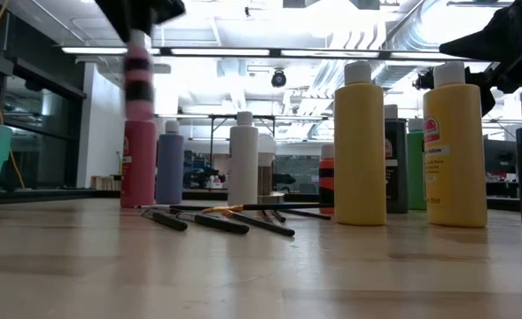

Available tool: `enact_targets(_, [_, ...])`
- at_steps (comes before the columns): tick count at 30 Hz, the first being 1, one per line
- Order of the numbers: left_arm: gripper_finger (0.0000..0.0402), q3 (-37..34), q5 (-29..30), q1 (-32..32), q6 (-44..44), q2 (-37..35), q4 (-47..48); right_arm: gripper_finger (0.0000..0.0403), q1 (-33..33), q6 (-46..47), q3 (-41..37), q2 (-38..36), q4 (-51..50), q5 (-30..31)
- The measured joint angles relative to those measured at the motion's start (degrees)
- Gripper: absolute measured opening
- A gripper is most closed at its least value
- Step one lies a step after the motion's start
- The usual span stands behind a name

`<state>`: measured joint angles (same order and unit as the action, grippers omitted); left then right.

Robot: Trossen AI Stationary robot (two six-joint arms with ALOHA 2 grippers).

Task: Pick & Place Paint Supplies
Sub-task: Put the pink paint bottle into the green bin

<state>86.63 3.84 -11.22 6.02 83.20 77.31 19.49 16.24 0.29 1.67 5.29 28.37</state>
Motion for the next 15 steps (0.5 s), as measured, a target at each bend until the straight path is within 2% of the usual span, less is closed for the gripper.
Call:
enact_targets(6, [0.0116, 0.0, 0.12, -11.34, -20.64, 0.09, 5.17, 0.0299, 0.02, 0.01, -0.01, 0.0, 0.01, -0.01])
enact_targets(15, [0.0116, -0.02, 0.17, -28.15, -46.37, 2.79, 5.02, 0.0299, 0.01, 0.01, 0.0, 0.0, 0.0, 0.01])
